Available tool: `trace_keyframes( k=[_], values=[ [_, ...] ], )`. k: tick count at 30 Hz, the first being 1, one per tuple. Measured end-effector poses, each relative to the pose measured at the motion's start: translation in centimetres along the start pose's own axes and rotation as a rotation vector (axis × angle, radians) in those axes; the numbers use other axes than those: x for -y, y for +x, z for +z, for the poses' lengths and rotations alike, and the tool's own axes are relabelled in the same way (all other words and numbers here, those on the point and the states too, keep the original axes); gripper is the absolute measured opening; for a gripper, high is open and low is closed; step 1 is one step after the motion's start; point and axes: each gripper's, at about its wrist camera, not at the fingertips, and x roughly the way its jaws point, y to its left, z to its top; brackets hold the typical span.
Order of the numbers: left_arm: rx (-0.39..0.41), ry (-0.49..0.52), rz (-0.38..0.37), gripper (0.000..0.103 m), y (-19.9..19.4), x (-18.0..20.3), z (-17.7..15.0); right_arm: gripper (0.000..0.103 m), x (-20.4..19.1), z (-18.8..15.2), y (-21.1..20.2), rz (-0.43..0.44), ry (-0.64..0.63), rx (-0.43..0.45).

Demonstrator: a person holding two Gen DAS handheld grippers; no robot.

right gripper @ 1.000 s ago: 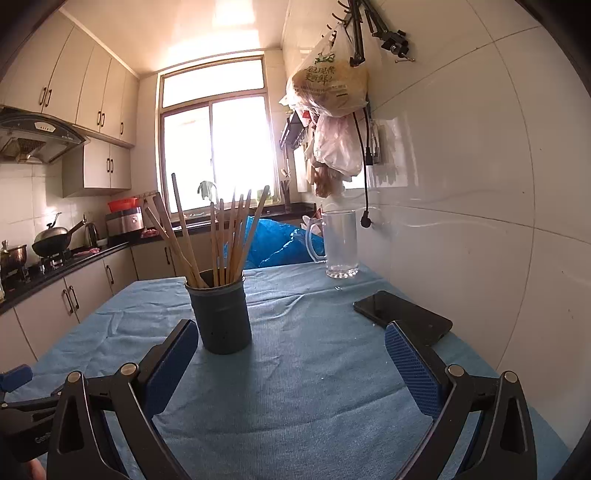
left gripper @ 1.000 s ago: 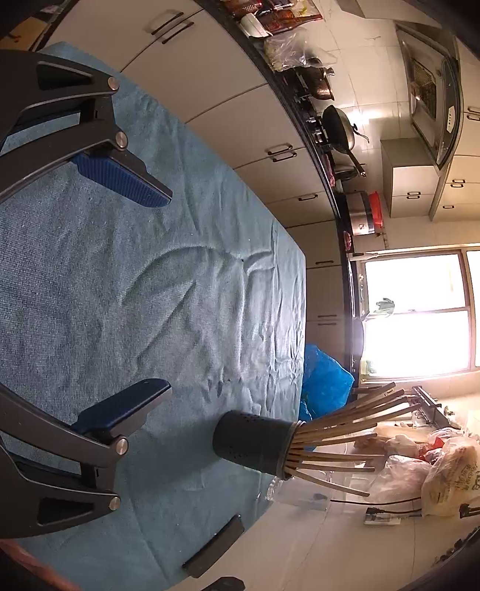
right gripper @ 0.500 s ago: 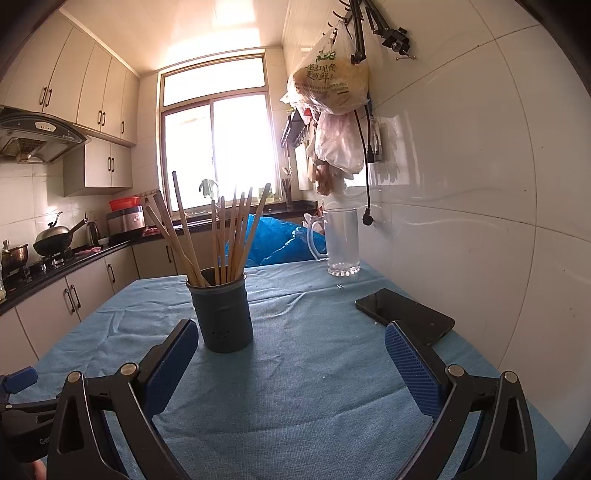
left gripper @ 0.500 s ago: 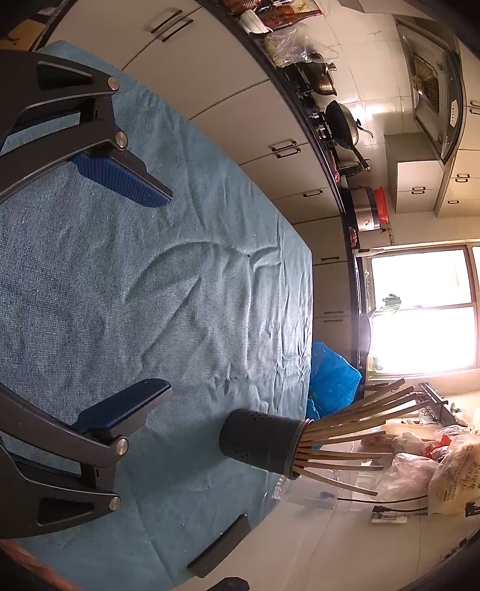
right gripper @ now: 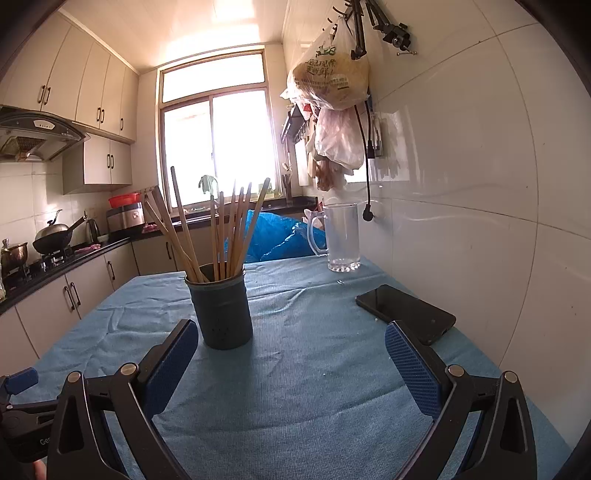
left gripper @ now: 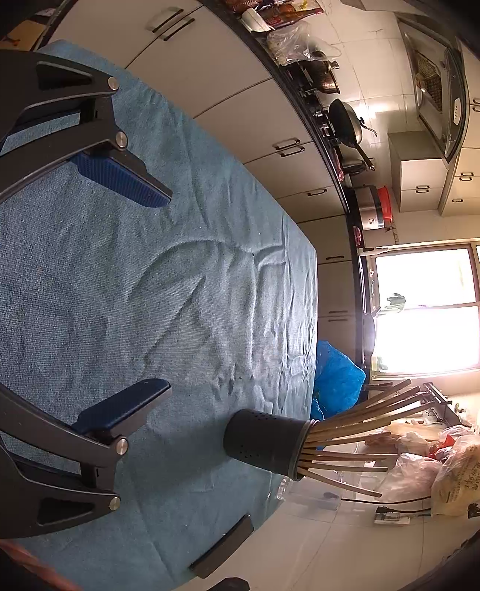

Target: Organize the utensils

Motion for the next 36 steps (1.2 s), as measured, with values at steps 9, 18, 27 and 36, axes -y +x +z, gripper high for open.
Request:
trace_keyframes(
  k=[9, 18, 27, 36],
  values=[
    [-0.001, 0.0, 0.001, 0.093, 0.03, 0.05, 0.02, 0.103, 0.0, -0.04, 0.02, 0.0, 0.0, 0.0],
    [-0.008, -0.002, 0.003, 0.093, 0.23, 0.0, 0.0, 0.103, 0.03, -0.01, 0.05, 0.0, 0.001, -0.002],
    [-0.008, -0.002, 0.004, 0.093, 0.24, -0.03, -0.03, 0.103, 0.04, 0.01, 0.03, 0.0, 0.0, -0.002],
    [-0.011, -0.003, 0.006, 0.093, 0.31, -0.03, -0.06, 0.103, 0.14, -0.08, 0.12, 0.0, 0.001, -0.006]
  ],
)
